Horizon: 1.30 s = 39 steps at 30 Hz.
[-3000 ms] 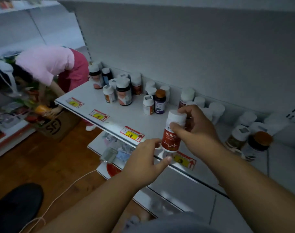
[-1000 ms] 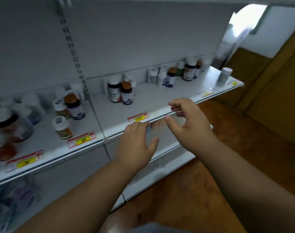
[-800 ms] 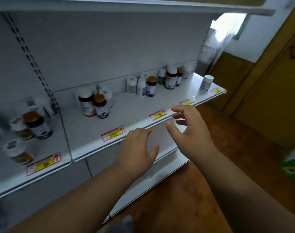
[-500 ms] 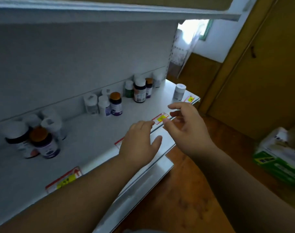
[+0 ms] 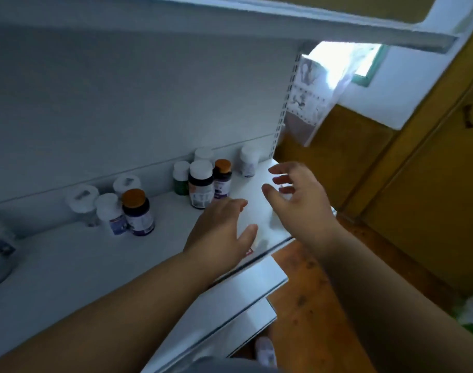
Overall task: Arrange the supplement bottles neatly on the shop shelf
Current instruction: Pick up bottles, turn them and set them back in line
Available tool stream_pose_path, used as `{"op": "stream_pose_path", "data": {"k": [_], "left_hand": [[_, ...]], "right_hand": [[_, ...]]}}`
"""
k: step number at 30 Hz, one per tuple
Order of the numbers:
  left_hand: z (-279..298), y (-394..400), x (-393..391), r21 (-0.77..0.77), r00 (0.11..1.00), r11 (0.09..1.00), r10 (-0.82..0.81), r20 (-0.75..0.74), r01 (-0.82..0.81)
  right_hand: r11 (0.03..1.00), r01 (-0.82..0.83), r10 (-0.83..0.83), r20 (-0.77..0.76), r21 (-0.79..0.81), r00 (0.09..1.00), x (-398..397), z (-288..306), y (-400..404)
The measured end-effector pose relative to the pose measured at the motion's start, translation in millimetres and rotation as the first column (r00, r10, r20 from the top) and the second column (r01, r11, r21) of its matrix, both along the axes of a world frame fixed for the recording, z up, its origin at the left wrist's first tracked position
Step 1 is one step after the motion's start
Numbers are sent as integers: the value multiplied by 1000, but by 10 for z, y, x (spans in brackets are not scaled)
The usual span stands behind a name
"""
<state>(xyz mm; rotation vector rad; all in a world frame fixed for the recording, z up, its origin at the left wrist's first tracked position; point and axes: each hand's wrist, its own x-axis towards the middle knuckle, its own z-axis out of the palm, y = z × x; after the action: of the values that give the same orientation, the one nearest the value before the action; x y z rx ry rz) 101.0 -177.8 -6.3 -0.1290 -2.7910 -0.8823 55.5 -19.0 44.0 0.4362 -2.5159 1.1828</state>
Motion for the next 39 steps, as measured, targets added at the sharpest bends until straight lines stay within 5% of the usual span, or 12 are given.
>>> {"op": "stream_pose_path", "data": {"k": [5, 10, 13, 17, 20, 24, 28, 30, 34, 36, 39], "left_hand": [[-92, 375, -480, 86, 974, 977, 185, 127, -197], [-112, 585, -789, 112, 933, 931, 330, 142, -346], [-139, 657, -844, 82, 924, 927, 350, 157, -365], [-156, 660, -936, 65, 911, 915, 385, 149, -398], [-169, 695, -960, 110, 895, 893, 418, 157, -437], [-148, 765, -941, 248, 865, 830, 469, 178, -500], [10, 797, -954, 528, 857, 676, 432, 282, -514], [50, 820, -908, 553, 887, 694, 375, 268, -460], [23, 923, -791, 618, 906, 668, 362, 217, -415], [23, 1004, -716, 541, 904, 736, 409, 124, -407], [18, 1122, -622, 401, 921, 846, 389, -13, -352]], "right_hand": [[973, -165, 151, 97, 159, 984, -1301, -96, 178], [776, -348, 229, 279, 526, 933, -2229, -279, 44], [707, -399, 236, 337, 584, 912, -2432, -413, -85], [742, -356, 254, 253, 568, 933, -2636, -488, -185], [804, -365, 279, 243, 470, 929, -2678, -462, -107], [887, -455, 413, 304, 80, 859, -2464, -292, 135], [675, -554, 737, 417, -487, 532, -2001, -5, 302], [645, -557, 763, 405, -523, 504, -1805, 76, 370], [727, -515, 684, 407, -455, 606, -1544, 127, 529], [806, -500, 592, 405, -317, 697, -1439, 112, 624], [832, -421, 544, 377, -362, 750, -1334, 78, 769]]}}
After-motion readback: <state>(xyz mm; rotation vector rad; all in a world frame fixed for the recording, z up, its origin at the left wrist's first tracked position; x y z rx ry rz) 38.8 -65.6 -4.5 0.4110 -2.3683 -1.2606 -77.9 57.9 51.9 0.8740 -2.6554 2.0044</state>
